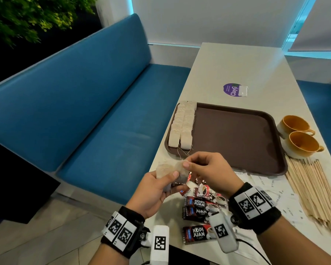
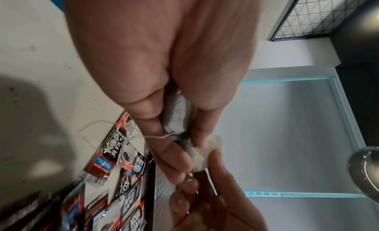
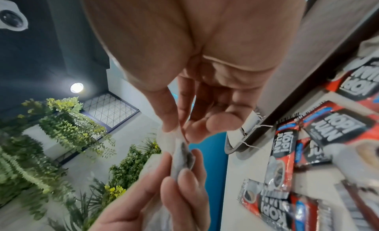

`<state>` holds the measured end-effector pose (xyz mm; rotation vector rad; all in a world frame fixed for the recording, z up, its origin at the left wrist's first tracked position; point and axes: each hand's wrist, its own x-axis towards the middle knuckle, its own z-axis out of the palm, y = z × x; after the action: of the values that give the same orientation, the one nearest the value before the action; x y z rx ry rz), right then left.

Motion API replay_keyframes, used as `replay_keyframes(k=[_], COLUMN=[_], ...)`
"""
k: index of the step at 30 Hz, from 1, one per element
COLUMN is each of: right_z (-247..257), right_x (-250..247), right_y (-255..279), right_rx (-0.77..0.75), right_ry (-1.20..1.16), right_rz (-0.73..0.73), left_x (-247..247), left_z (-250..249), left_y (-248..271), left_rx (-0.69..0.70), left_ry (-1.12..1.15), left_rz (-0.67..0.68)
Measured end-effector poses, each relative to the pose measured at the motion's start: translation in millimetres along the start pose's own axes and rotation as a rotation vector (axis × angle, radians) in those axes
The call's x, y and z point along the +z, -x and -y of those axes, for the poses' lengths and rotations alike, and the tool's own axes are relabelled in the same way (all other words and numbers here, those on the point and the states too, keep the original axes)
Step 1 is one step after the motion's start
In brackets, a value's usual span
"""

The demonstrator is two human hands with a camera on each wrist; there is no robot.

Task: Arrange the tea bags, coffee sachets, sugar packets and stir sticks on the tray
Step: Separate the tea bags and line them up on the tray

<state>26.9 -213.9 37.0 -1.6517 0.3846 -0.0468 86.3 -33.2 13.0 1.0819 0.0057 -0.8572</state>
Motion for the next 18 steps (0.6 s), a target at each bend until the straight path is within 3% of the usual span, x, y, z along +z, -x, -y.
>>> replay_keyframes(k=[6, 11, 18], right_z=[6, 2, -17], right_x=[-16, -31, -23], right_y=[-22, -72, -115], right_rx=[0.013, 0.055, 0.167], right_ry=[0.02, 0.099, 0.145], right_rz=[-0.114, -0.243, -0.145], left_x=[-9, -17, -22], left_z=[3, 3, 8], left_y=[-6, -4, -4], left_rx=[-0.009, -0.023, -0.042], left_ry=[0.006, 0.033, 0.043], left_rz=[-0.149, -0.17, -0.17])
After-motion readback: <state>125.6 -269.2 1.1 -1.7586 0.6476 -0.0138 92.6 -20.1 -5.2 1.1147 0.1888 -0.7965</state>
